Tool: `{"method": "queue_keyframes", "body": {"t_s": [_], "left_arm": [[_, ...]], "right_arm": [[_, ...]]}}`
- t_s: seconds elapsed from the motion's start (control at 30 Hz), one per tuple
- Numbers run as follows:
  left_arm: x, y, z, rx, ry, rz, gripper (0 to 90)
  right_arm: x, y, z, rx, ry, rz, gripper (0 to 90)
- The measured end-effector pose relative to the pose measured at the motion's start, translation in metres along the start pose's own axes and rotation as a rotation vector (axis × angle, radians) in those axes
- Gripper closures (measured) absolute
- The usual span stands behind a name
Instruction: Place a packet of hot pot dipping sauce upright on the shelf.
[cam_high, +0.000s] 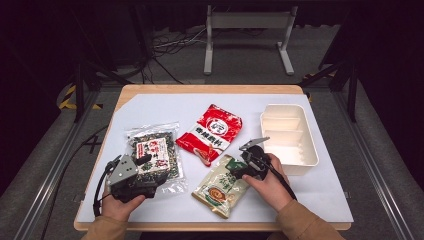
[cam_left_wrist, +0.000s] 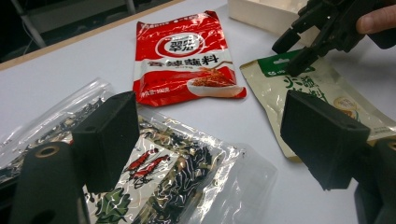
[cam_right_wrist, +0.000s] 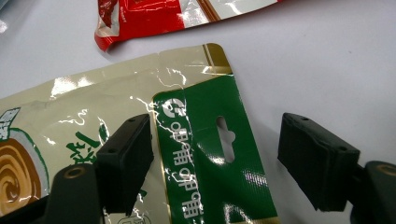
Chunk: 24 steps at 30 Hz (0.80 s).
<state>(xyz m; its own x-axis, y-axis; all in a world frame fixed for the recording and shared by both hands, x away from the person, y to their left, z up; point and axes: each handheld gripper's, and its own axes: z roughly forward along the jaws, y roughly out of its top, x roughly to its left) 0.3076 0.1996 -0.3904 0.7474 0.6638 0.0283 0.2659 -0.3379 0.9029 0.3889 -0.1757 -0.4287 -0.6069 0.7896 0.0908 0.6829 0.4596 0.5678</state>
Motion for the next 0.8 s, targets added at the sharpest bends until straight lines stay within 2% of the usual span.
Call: {"method": "queue_keyframes", "body": {"t_s": [0.13,0.2,0.23,0.33,0.5,0.73,0.8], "left_arm": [[0.0,0.0,0.0,0.001,0.002,-0.001,20.2],[0.0,0.0,0.0,0.0,0.002,0.0,20.2],[0.0,0.0,0.0,-0.001,0.003,0.0,20.2],[0.0,0.0,0.0,0.003,0.003,-0.001,20.2],[0.0,0.0,0.001,0.006,0.005,0.003,20.2],[-0.001,0.0,0.001,0.009,0.003,0.004,20.1],[-0.001,0.0,0.001,0.009,0.004,0.007,20.1]], "right_arm": [[-0.001,0.001,0.0,0.019,0.03,0.009,28.0],[0.0,0.001,-0.002,0.027,0.043,0.017,37.4],[0.0,0.001,-0.003,0.031,0.057,0.017,37.9],[0.002,0.001,-0.008,0.018,0.051,-0.005,42.5],[0.008,0.002,-0.018,-0.007,0.074,-0.036,50.3],[0.011,0.0,-0.02,0.026,0.104,-0.083,59.3],[0.01,0.0,-0.018,0.039,0.109,-0.078,59.8]]}}
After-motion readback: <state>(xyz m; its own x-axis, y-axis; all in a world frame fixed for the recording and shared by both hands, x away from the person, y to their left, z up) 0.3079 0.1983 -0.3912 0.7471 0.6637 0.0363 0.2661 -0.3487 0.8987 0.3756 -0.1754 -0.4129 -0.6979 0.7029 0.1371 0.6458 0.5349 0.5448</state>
